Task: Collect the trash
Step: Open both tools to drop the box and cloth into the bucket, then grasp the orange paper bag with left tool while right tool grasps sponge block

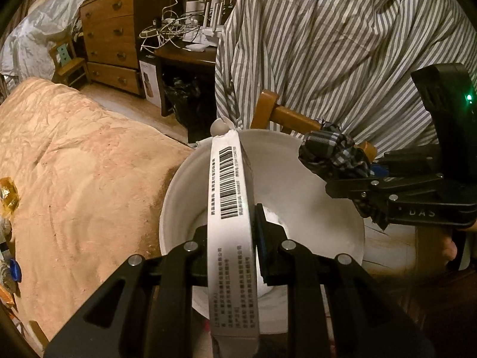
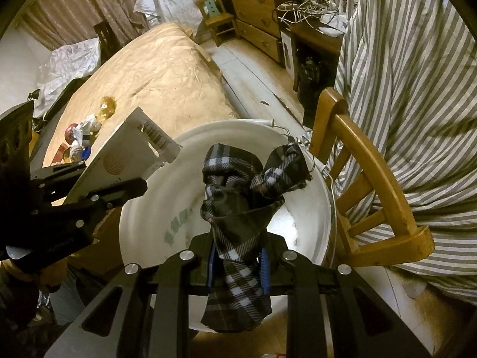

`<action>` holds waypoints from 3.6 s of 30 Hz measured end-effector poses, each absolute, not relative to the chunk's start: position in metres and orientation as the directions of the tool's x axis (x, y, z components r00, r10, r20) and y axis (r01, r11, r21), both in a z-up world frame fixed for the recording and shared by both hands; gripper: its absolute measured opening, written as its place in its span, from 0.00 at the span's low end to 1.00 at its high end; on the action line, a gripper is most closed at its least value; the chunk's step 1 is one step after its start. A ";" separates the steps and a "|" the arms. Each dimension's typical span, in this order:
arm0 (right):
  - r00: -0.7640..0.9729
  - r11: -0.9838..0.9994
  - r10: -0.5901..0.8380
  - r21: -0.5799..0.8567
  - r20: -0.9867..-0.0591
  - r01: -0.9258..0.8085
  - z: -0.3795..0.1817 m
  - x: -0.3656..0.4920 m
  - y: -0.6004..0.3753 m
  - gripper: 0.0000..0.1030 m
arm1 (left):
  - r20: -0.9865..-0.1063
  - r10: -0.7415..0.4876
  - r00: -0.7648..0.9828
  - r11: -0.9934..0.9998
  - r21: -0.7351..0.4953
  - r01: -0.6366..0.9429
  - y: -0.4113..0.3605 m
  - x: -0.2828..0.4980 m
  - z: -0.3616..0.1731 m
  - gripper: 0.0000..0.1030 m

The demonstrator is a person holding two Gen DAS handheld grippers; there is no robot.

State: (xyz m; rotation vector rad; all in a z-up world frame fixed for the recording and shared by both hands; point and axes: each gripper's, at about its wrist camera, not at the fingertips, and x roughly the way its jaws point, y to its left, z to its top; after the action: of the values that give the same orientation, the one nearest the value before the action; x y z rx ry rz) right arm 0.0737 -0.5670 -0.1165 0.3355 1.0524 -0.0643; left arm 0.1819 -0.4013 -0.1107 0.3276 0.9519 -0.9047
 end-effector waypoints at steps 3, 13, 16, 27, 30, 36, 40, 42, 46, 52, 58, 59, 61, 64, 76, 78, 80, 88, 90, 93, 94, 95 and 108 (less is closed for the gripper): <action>0.505 0.946 0.106 0.243 -0.857 0.213 -0.114 0.073 -0.567 0.23 | -0.811 -0.521 0.267 0.605 -0.130 0.785 -0.404 0.181 -0.109 0.23; 0.543 0.938 0.114 0.270 -0.832 0.217 -0.104 0.069 -0.570 0.34 | -0.785 -0.531 0.320 0.637 -0.121 0.761 -0.390 0.188 -0.102 0.67; 0.549 0.938 0.114 0.272 -0.828 0.217 -0.103 0.067 -0.569 0.34 | -0.783 -0.532 0.322 0.638 -0.120 0.761 -0.388 0.187 -0.102 0.67; 0.662 0.971 0.107 0.222 -0.742 0.092 -0.074 0.063 -0.502 0.37 | -0.750 -0.542 0.380 0.695 -0.145 0.705 -0.316 0.186 -0.100 0.67; 0.704 0.977 0.145 0.213 -0.695 0.009 -0.068 0.067 -0.463 0.40 | -0.744 -0.519 0.422 0.742 -0.146 0.654 -0.274 0.190 -0.107 0.67; 0.706 0.961 0.273 0.222 -0.653 -0.165 -0.073 0.101 -0.369 0.49 | -0.746 -0.428 0.510 0.862 -0.167 0.478 -0.156 0.209 -0.124 0.67; 0.646 0.930 0.367 0.267 -0.669 -0.252 -0.097 0.134 -0.300 0.49 | -0.749 -0.327 0.576 0.939 -0.189 0.288 -0.062 0.228 -0.132 0.67; 0.614 0.913 0.408 0.292 -0.676 -0.285 -0.110 0.148 -0.268 0.49 | -0.744 -0.284 0.605 0.959 -0.210 0.192 -0.020 0.234 -0.136 0.67; 0.553 0.878 0.476 0.339 -0.683 -0.338 -0.133 0.177 -0.201 0.49 | -0.737 -0.203 0.645 0.965 -0.261 0.006 0.057 0.247 -0.149 0.75; 0.483 0.850 0.518 0.364 -0.706 -0.380 -0.160 0.221 -0.119 0.56 | -0.725 -0.221 0.652 0.932 -0.355 -0.078 0.098 0.261 -0.167 0.83; 0.484 0.886 0.449 0.305 -0.751 -0.349 -0.181 0.257 -0.075 0.58 | -0.737 -0.255 0.626 0.918 -0.388 -0.083 0.095 0.283 -0.186 0.84; 0.487 0.893 0.434 0.292 -0.758 -0.341 -0.183 0.262 -0.071 0.58 | -0.739 -0.249 0.626 0.919 -0.385 -0.089 0.095 0.286 -0.188 0.84; 0.491 0.905 0.410 0.274 -0.769 -0.327 -0.188 0.268 -0.066 0.58 | -0.740 -0.251 0.624 0.916 -0.390 -0.095 0.095 0.291 -0.192 0.84; 0.496 0.916 0.380 0.243 -0.781 -0.318 -0.197 0.275 -0.064 0.45 | -0.743 -0.240 0.625 0.922 -0.376 -0.094 0.091 0.298 -0.195 0.74; 0.529 0.912 0.387 0.227 -0.755 -0.342 -0.192 0.266 -0.088 0.36 | -0.760 -0.277 0.588 0.947 -0.318 0.035 0.088 0.266 -0.177 0.32; 0.533 0.912 0.387 0.230 -0.752 -0.339 -0.191 0.262 -0.095 0.35 | -0.761 -0.291 0.579 0.945 -0.322 0.051 0.089 0.258 -0.179 0.30; 0.540 0.914 0.390 0.240 -0.746 -0.328 -0.192 0.262 -0.099 0.35 | -0.758 -0.290 0.584 0.946 -0.322 0.051 0.084 0.253 -0.180 0.29; 0.616 0.927 0.357 0.182 -0.702 -0.329 -0.181 0.252 -0.097 0.33 | -0.718 -0.232 0.656 0.963 -0.266 0.049 0.066 0.231 -0.166 0.28; 0.639 0.929 0.352 0.171 -0.683 -0.329 -0.173 0.248 -0.097 0.33 | -0.701 -0.209 0.682 0.969 -0.244 0.047 0.063 0.223 -0.157 0.28; 0.676 0.931 0.347 0.149 -0.650 -0.334 -0.160 0.241 -0.094 0.33 | -0.670 -0.164 0.724 0.979 -0.203 0.034 0.059 0.208 -0.143 0.28; 0.687 0.931 0.346 0.141 -0.639 -0.337 -0.156 0.238 -0.093 0.33 | -0.659 -0.152 0.736 0.981 -0.193 0.030 0.059 0.203 -0.138 0.28; 0.696 0.931 0.344 0.135 -0.630 -0.338 -0.151 0.235 -0.092 0.33 | -0.649 -0.138 0.748 0.983 -0.181 0.024 0.058 0.199 -0.134 0.28; 0.843 0.945 0.311 0.048 -0.439 -0.324 -0.085 0.186 -0.096 0.33 | -0.443 0.005 0.896 0.997 -0.062 -0.037 0.027 0.141 -0.074 0.28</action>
State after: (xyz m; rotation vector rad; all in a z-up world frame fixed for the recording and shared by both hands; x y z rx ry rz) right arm 0.1857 -0.0956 -0.0847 -0.0278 0.4583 0.3352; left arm 0.1407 0.0274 -0.0737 -0.0698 0.4587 0.0218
